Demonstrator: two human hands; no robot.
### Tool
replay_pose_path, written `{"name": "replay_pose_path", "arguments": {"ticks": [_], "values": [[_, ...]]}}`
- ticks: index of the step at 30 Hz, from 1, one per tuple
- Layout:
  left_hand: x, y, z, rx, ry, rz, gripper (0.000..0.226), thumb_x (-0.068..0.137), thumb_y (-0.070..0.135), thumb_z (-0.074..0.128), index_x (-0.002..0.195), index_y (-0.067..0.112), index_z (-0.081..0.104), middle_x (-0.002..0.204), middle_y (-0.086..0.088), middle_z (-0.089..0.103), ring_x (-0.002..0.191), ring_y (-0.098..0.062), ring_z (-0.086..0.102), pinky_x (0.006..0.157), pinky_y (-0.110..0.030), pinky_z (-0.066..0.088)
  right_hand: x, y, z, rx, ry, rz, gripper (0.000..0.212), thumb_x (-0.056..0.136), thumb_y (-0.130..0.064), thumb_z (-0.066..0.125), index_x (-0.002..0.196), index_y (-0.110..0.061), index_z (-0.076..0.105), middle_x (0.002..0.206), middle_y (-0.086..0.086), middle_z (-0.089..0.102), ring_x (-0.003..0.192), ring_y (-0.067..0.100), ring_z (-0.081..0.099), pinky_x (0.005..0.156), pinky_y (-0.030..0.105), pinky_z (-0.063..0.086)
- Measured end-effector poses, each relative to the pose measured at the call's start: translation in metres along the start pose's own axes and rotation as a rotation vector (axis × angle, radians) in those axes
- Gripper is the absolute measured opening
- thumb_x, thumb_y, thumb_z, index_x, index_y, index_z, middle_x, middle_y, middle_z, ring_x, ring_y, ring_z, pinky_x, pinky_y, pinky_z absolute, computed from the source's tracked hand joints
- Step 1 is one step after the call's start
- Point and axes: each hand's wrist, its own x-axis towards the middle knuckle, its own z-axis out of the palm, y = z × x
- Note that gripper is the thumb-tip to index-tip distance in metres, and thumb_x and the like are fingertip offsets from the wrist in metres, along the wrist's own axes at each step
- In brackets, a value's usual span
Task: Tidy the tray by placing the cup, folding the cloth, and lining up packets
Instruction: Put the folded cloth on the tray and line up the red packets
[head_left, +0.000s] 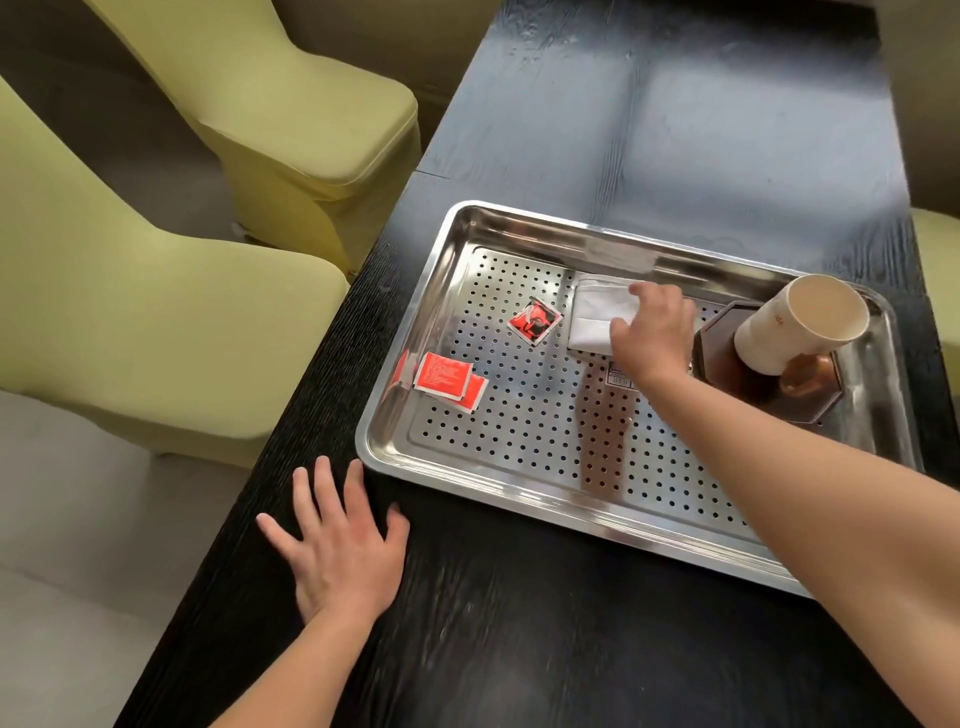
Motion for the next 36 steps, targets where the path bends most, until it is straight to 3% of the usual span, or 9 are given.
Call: {"name": "replay_pose_path", "arguments": {"ticks": [4,7,11,19,26,28,31,34,36], "values": [[0.001,-0.002,0.000,-0.028,0.009,-0.007,0.068,0.083,0.044,0.063,0.142,0.016,0.044,0.156,-0.015,0.030,0.149,-0.035,0.019,0.112,-0.073,0.012,-0.001,-0.026,0.012,-0.067,-0.116,-0.250,0.035,0.095,-0.029,0.061,0.128,-0.019,0.060,0.122,0.001,0.064,0.120,0.023,0.048,0.106,0.041,0.038],[0.001,-0.001,0.001,-0.041,0.014,-0.015,0.068,0.082,0.044,0.064,0.141,0.017,0.046,0.156,-0.015,0.031,0.149,-0.034,0.019,0.113,-0.071,0.012,0.004,-0.046,0.023,-0.166,-0.219,-0.299,0.045,0.094,-0.044,0.060,0.129,-0.017,0.060,0.125,0.005,0.063,0.123,0.028,0.048,0.103,0.044,0.038],[0.000,-0.001,0.001,-0.056,0.044,-0.010,0.065,0.082,0.046,0.058,0.139,0.017,0.047,0.155,-0.015,0.032,0.149,-0.034,0.020,0.113,-0.071,0.012,0.011,-0.060,0.037,-0.320,-0.227,-0.360,0.048,0.091,-0.053,0.060,0.121,-0.016,0.061,0.121,0.009,0.061,0.118,0.030,0.048,0.097,0.043,0.039],[0.000,0.001,-0.006,-0.064,0.043,-0.006,0.072,0.079,0.053,0.035,0.137,0.014,0.051,0.154,-0.017,0.035,0.148,-0.035,0.022,0.112,-0.071,0.012,0.000,-0.058,0.048,-0.345,-0.303,-0.471,0.033,0.095,-0.036,0.059,0.126,-0.024,0.063,0.122,0.008,0.055,0.118,0.031,0.046,0.099,0.047,0.034],[-0.003,0.001,-0.015,-0.158,-0.035,-0.027,0.062,0.087,0.041,0.057,0.143,0.015,0.047,0.159,-0.013,0.029,0.151,-0.031,0.014,0.116,-0.068,0.005,-0.051,-0.049,0.046,-0.225,-0.364,-0.632,0.036,0.091,-0.039,0.065,0.126,-0.028,0.065,0.121,0.005,0.060,0.112,0.025,0.050,0.098,0.041,0.042],[0.000,-0.003,-0.020,-0.270,-0.054,-0.052,0.060,0.087,0.029,0.062,0.145,0.018,0.046,0.161,-0.009,0.027,0.153,-0.025,0.010,0.118,-0.065,-0.001,-0.061,-0.043,0.040,-0.162,-0.427,-0.621,0.044,0.092,-0.032,0.067,0.135,-0.027,0.059,0.132,0.003,0.059,0.121,0.025,0.049,0.103,0.042,0.041],[0.006,-0.001,-0.034,-0.535,-0.047,-0.156,0.053,0.094,0.027,0.048,0.146,0.019,0.045,0.158,-0.005,0.036,0.151,-0.022,0.018,0.122,-0.057,-0.002,-0.073,-0.031,0.021,0.015,-0.445,-0.482,0.047,0.094,-0.020,0.065,0.140,-0.024,0.054,0.142,-0.003,0.056,0.131,0.022,0.047,0.112,0.042,0.038],[0.018,0.021,-0.056,-0.750,-0.040,-0.278,0.057,0.097,0.044,0.035,0.148,0.020,0.042,0.150,-0.006,0.045,0.141,-0.025,0.036,0.118,-0.052,0.020,-0.094,-0.007,-0.008,0.139,-0.413,-0.290,0.040,0.096,-0.018,0.062,0.136,-0.019,0.058,0.138,0.000,0.059,0.131,0.019,0.048,0.112,0.038,0.038],[0.026,0.036,-0.064,-0.829,-0.075,-0.316,0.057,0.099,0.045,0.039,0.150,0.019,0.037,0.149,-0.008,0.047,0.137,-0.027,0.041,0.111,-0.050,0.033,-0.114,0.016,-0.027,0.152,-0.401,-0.212,0.036,0.097,-0.020,0.061,0.133,-0.017,0.061,0.133,-0.001,0.063,0.127,0.017,0.052,0.107,0.032,0.039]]}}
